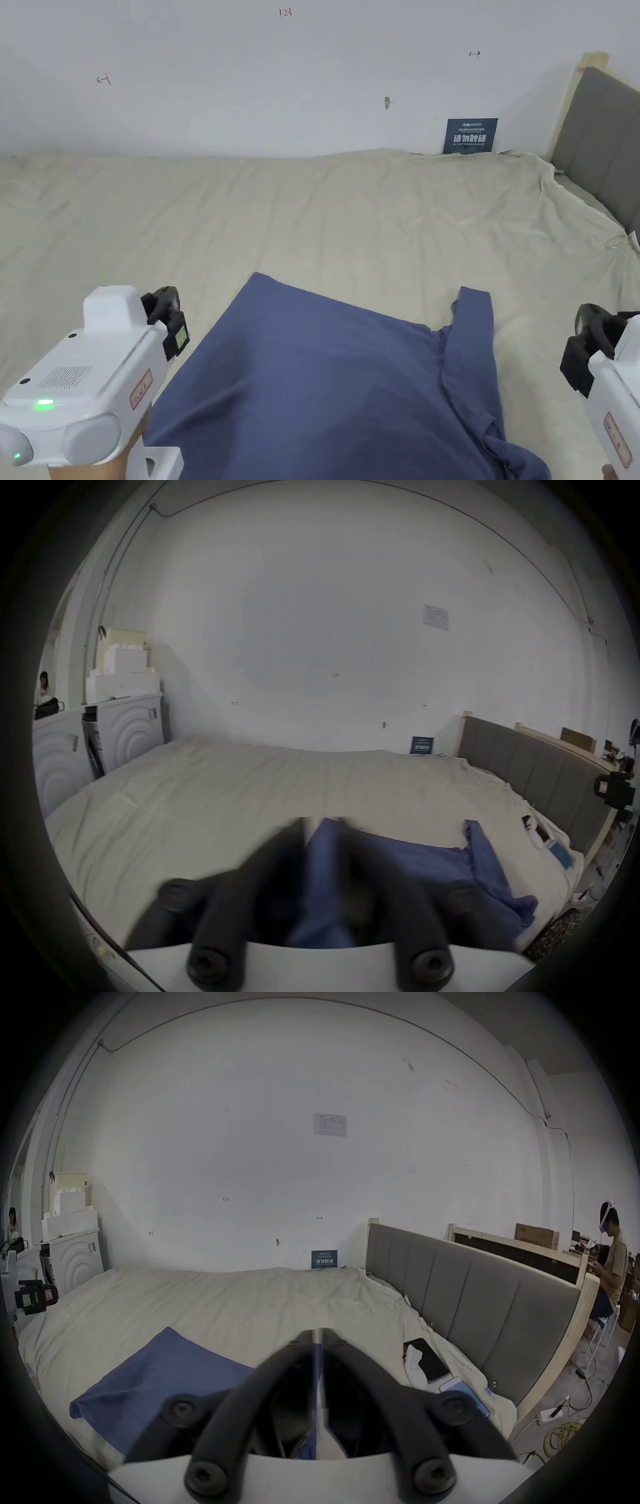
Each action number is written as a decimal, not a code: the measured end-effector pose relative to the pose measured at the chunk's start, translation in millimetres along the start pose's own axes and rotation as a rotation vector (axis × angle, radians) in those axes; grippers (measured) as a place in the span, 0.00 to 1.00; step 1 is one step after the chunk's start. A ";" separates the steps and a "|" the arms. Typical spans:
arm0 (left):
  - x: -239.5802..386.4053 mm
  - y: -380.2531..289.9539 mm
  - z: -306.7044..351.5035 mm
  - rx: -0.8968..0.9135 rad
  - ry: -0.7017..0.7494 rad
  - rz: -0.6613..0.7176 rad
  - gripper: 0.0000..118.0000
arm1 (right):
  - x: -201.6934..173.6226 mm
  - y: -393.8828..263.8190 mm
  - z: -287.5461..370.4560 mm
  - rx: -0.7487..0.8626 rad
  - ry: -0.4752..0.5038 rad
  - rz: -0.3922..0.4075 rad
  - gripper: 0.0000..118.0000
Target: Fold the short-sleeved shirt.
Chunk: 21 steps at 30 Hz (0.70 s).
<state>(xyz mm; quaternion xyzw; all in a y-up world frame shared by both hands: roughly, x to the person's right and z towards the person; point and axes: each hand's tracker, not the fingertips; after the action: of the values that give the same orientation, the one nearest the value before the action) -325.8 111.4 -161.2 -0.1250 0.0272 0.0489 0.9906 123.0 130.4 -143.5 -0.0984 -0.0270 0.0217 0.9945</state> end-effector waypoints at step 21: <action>-14.4 14.1 -248.8 -0.410 -0.096 0.035 0.08 | 1.6 -12.0 -104.8 -0.115 0.020 -0.037 0.00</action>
<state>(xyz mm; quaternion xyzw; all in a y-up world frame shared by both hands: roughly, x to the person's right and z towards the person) -351.9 61.4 -404.4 -0.3211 -0.0282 0.0765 0.9435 131.2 98.3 -243.7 -0.1549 -0.0202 0.0008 0.9877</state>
